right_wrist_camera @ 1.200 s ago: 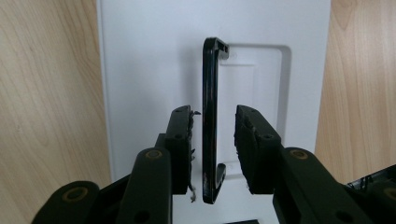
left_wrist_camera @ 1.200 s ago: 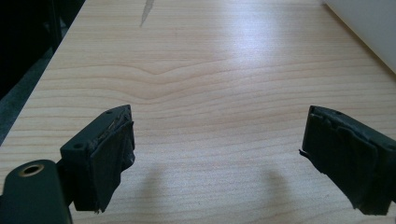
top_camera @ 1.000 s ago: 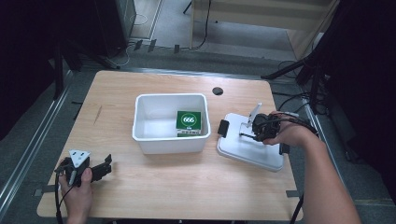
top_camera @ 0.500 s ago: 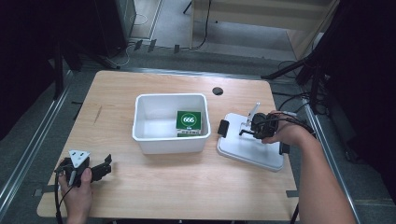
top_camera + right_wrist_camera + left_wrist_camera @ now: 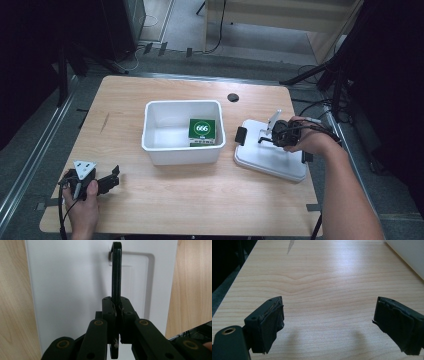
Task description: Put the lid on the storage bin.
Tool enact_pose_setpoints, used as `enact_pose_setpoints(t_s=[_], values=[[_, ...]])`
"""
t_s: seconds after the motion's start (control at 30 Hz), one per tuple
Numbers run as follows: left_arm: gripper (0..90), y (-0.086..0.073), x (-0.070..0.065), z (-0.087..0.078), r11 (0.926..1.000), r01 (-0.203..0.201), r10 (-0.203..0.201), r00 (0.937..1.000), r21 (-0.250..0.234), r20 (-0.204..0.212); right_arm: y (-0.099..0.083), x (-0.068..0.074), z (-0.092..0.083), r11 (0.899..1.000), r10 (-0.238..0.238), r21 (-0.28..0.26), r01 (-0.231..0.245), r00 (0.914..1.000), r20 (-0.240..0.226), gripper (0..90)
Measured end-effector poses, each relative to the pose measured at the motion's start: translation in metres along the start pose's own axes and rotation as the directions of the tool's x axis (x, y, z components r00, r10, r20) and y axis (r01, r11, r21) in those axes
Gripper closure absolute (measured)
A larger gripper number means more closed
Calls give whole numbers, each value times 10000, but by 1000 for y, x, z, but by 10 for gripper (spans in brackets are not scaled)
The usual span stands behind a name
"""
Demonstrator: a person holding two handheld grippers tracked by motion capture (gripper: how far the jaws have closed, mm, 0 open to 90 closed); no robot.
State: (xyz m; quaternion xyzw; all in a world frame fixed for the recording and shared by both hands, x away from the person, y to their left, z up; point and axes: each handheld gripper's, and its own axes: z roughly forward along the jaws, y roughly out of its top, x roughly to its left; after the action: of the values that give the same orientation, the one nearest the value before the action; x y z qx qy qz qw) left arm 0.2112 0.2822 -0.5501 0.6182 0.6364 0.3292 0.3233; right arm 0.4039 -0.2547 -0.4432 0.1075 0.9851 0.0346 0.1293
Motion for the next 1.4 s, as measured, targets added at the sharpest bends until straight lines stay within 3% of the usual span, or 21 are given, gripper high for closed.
enact_pose_setpoints(t_s=[0.13,0.9,1.4], values=[[95,0,0,0,10000,4,-4,10000,-6,-14,1,-2,-15,9996,-82,-253,86,9998,158,854],[95,0,1,-2,9996,52,-49,9999,-292,127,18,-18,-91,9971,-623,-397,651,9957,685,855],[95,0,2,-2,9997,40,-36,9999,-255,162,63,-19,-117,9894,-1193,-744,1249,9899,760,855]])
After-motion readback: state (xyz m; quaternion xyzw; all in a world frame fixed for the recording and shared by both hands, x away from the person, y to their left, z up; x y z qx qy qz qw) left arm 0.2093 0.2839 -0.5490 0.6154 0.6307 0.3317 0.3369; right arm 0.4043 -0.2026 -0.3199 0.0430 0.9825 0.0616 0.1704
